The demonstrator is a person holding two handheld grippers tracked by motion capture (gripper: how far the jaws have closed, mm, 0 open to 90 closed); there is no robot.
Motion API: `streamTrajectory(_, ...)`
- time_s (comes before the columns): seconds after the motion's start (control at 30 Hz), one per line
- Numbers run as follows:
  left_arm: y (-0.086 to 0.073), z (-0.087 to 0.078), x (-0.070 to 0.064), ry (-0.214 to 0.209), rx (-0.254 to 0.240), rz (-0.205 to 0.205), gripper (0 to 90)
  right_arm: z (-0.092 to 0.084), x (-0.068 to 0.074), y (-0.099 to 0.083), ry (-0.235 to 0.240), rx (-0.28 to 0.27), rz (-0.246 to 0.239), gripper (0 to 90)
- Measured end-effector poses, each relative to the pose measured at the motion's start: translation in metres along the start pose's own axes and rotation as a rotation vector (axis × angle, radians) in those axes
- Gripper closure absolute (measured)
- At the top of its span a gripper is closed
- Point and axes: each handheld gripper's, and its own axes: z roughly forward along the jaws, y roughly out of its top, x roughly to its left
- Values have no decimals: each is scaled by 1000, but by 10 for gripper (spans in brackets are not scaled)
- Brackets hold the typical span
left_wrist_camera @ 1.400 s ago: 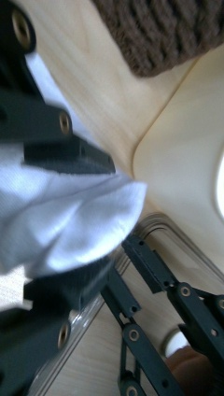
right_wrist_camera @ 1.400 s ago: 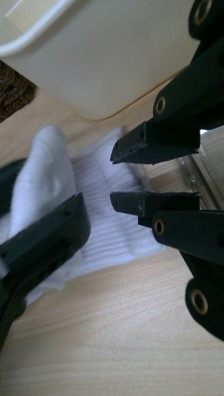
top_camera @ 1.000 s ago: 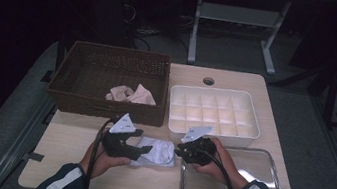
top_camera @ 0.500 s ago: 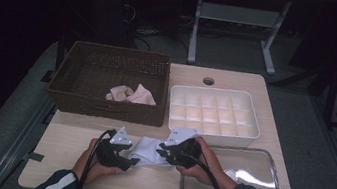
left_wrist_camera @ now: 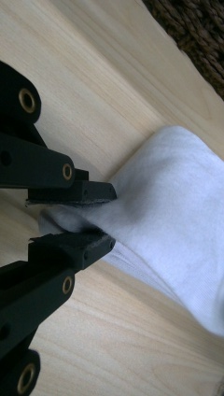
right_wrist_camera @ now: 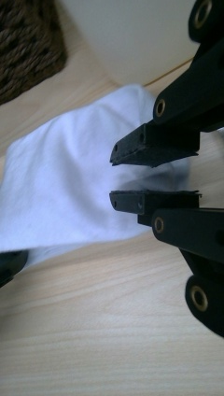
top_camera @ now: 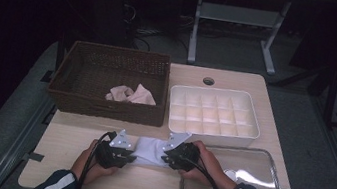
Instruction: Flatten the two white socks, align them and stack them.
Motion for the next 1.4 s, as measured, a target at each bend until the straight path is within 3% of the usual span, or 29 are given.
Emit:
streamTrajectory(0.13,-2,-1,1,1,-8,-6,751,-8,-9,-7,-32,6,34,742)
streamTrajectory(0.17,-2,-1,2,-1,-8,-10,749,-10,-8,-8,-22,2,67,738)
streamTrajectory(0.33,-3,-1,2,-3,-13,-7,738,-17,-8,-6,-26,-6,33,736)
streamTrajectory(0.57,-3,-1,2,9,-16,-1,714,-33,-4,11,-47,-127,73,754)
streamTrajectory(0.67,-3,-1,2,14,-15,-1,692,-27,2,21,-22,-140,53,766)
streamTrajectory(0.8,-3,-2,2,12,-14,5,652,-8,6,29,-8,-109,23,811)
streamTrajectory(0.87,-3,-4,4,13,-9,14,592,1,2,28,-2,-86,8,827)
streamTrajectory(1.0,-6,-13,9,-17,-22,-42,441,15,-2,21,7,-34,45,823)
streamTrajectory(1.07,-6,-22,13,-59,-75,-68,382,21,-4,16,16,-5,43,809)
streamTrajectory(1.13,-4,-29,19,-76,-130,-128,339,25,-4,13,12,8,38,806)
streamTrajectory(1.17,-3,-30,21,-74,-154,-155,327,25,-3,13,19,3,47,805)
streamTrajectory(1.2,-2,-30,23,-61,-163,-162,315,25,-4,13,9,7,26,805)
streamTrajectory(1.3,5,-20,25,-38,-196,-180,271,26,-4,12,18,7,31,797)
streamTrajectory(1.4,12,-5,25,-3,-161,-182,271,26,-5,11,28,3,37,795)
